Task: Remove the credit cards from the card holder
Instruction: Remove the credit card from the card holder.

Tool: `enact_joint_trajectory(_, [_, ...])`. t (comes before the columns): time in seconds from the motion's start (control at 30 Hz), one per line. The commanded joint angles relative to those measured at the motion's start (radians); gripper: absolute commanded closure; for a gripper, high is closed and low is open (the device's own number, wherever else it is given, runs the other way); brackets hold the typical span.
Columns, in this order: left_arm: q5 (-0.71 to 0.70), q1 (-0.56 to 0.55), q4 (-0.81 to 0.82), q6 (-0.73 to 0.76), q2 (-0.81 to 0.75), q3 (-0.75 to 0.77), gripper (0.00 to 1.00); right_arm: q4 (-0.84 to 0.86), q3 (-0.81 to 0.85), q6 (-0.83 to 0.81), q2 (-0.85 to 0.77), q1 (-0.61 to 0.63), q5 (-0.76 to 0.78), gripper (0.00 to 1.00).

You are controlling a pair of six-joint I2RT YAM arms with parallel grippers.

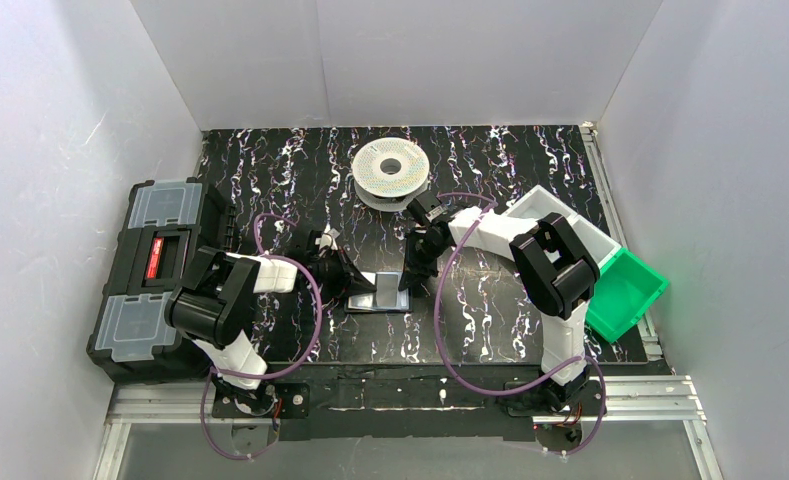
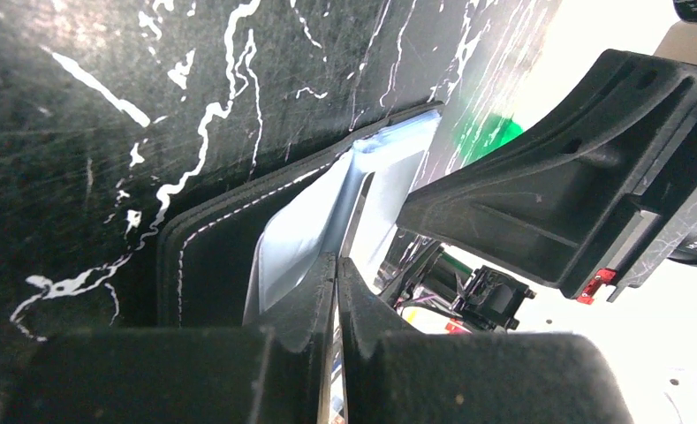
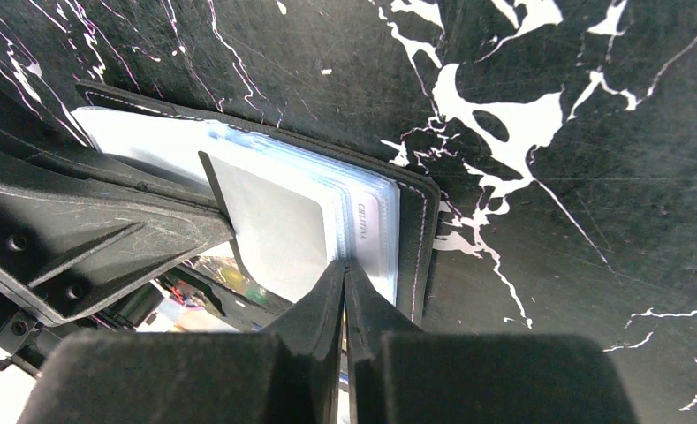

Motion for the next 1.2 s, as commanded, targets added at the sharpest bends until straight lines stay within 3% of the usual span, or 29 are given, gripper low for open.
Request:
enact_joint_trajectory(0.0, [-0.022, 0.009, -0.123, 0.048, -0.026, 0.038, 1.00, -0.039, -0.009, -0.020, 0.042, -0.007, 0.068, 0.91])
enact_joint_trajectory(0.73, [-0.149, 0.061, -0.545, 0.264, -0.154, 0.187, 1.00, -0.014, -0.043, -0.022, 0.004, -0.041, 0.041, 0.93])
enact_joint_trajectory(0.93, [-0.139, 0.060, -0.603, 0.285, -0.187, 0.237, 1.00, -0.029, 0.000, -0.032, -0.068, -0.046, 0.032, 0.84])
enact_joint_trajectory(1.17, [-0.106, 0.061, -0.606, 0.266, -0.207, 0.269, 1.00, -0.017, 0.027, -0.028, -0.178, -0.051, 0.011, 0.63])
